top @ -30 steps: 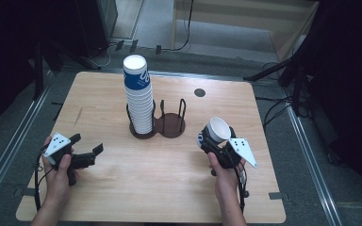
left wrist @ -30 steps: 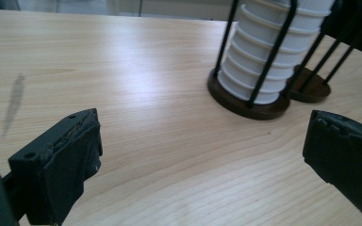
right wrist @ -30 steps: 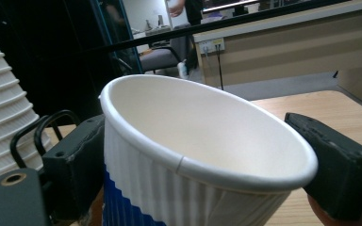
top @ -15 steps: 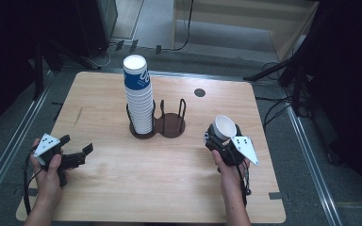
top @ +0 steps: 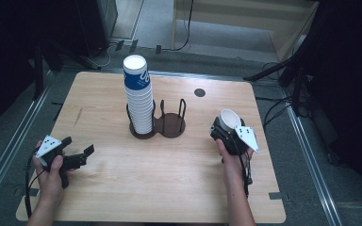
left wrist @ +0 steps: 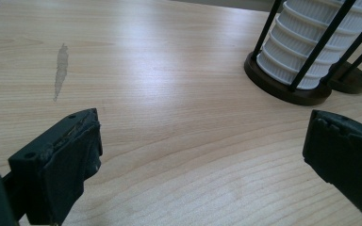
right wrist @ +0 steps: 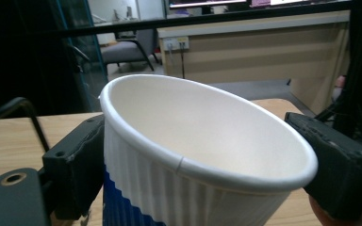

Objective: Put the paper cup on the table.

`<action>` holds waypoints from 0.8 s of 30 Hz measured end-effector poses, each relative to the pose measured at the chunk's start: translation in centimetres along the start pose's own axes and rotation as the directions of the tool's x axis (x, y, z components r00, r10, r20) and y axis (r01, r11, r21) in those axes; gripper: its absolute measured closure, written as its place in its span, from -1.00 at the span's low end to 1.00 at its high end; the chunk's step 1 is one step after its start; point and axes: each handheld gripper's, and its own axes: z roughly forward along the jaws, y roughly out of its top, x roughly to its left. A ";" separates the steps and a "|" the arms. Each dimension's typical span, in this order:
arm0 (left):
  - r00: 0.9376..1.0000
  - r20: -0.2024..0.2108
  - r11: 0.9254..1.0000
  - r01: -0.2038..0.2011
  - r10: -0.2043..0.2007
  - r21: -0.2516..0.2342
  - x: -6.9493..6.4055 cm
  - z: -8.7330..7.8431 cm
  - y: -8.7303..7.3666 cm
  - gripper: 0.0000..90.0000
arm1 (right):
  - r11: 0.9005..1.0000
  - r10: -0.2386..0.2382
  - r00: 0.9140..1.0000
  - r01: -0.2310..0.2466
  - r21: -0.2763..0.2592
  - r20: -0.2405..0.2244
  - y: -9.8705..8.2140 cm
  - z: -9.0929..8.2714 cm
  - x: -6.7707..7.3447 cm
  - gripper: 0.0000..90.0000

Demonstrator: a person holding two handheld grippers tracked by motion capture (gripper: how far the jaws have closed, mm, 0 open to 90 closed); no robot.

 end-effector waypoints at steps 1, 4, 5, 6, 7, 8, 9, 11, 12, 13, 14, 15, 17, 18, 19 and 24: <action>1.000 0.000 1.000 0.004 -0.004 -0.001 0.1 0.0 0.0 -1.00 | 1.000 -0.004 1.000 0.004 0.001 0.004 0.0 0.3 -0.1 -0.74; 1.000 -0.004 1.000 0.019 -0.019 -0.004 0.2 -0.1 0.0 -1.00 | 1.000 -0.009 1.000 0.009 0.005 0.020 0.1 0.9 -0.3 -0.74; 1.000 -0.005 1.000 0.019 -0.019 -0.004 0.2 -0.1 0.0 -1.00 | 1.000 -0.008 1.000 0.008 0.011 0.026 0.2 1.2 -0.3 -0.74; 1.000 -0.004 1.000 0.014 -0.014 -0.003 0.2 -0.1 0.0 -1.00 | 1.000 -0.013 1.000 0.012 0.015 0.028 0.2 1.4 -0.3 -0.74; 1.000 -0.002 1.000 0.013 -0.013 -0.003 0.1 -0.1 0.0 -1.00 | 1.000 -0.021 0.999 0.020 0.018 0.036 0.2 1.7 -0.3 -0.74; 1.000 0.000 1.000 0.013 -0.013 -0.001 0.1 0.0 0.0 -1.00 | 0.999 -0.026 0.999 0.025 0.024 0.038 0.3 1.9 -0.3 -0.74; 1.000 0.002 1.000 0.012 -0.012 -0.002 0.1 0.0 0.0 -1.00 | 0.999 -0.033 0.999 0.032 0.028 0.043 0.3 2.2 -0.3 -0.74; 1.000 0.000 1.000 0.010 -0.010 -0.002 0.1 0.0 0.0 -1.00 | 0.999 -0.033 0.997 0.032 0.017 0.066 0.3 2.6 -0.3 -0.74; 1.000 0.000 1.000 0.008 -0.008 -0.003 0.1 0.0 0.0 -1.00 | 1.000 -0.025 0.997 0.024 0.013 0.076 0.3 2.9 -0.4 -0.74; 1.000 0.001 1.000 0.007 -0.007 -0.003 0.1 0.0 0.0 -1.00 | 1.000 -0.010 0.996 0.010 0.000 0.088 0.2 3.2 -0.5 -0.74; 1.000 0.001 1.000 0.008 -0.008 -0.003 0.1 0.0 0.0 -1.00 | 1.000 -0.002 0.995 0.003 -0.014 0.098 0.2 3.4 -0.6 -0.74; 1.000 0.001 1.000 0.009 -0.009 -0.003 0.1 0.0 0.0 -1.00 | 1.000 -0.001 0.994 0.003 -0.022 0.109 0.2 3.7 -0.7 -0.74; 1.000 0.003 1.000 0.011 -0.011 -0.003 0.1 0.0 0.0 -1.00 | 1.000 -0.018 0.991 0.020 -0.012 0.129 0.0 4.4 -0.8 -0.74; 1.000 0.004 1.000 0.011 -0.011 -0.002 0.1 0.0 0.0 -1.00 | 0.999 -0.034 0.990 0.035 -0.008 0.136 -0.1 4.7 -0.8 -0.74; 1.000 0.005 1.000 0.011 -0.011 -0.002 0.1 0.0 0.0 -1.00 | 0.999 -0.044 0.989 0.044 0.001 0.140 -0.2 4.9 -0.8 -0.74; 1.000 0.006 1.000 0.011 -0.011 0.001 0.1 0.0 0.0 -1.00 | 0.995 -0.095 0.983 0.091 0.031 0.158 -0.6 5.9 -0.6 -0.75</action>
